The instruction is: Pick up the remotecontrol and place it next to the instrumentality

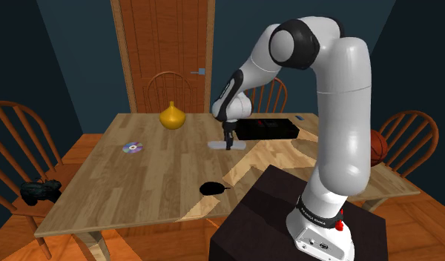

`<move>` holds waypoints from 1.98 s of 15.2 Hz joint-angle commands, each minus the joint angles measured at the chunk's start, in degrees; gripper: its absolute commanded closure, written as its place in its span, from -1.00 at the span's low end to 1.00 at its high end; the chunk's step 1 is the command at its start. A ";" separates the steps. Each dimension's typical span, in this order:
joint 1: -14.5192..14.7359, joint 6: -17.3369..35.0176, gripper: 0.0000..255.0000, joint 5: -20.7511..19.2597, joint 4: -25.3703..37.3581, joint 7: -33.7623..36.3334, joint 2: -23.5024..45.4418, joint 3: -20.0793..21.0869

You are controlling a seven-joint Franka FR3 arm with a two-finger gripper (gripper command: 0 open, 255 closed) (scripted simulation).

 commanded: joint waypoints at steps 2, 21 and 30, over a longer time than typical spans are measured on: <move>3.56 -0.57 1.00 -0.48 1.28 5.00 0.65 0.79; 17.93 -12.64 1.00 -1.44 27.59 28.50 15.11 5.80; 21.16 -23.27 1.00 -1.81 50.90 37.50 27.70 7.63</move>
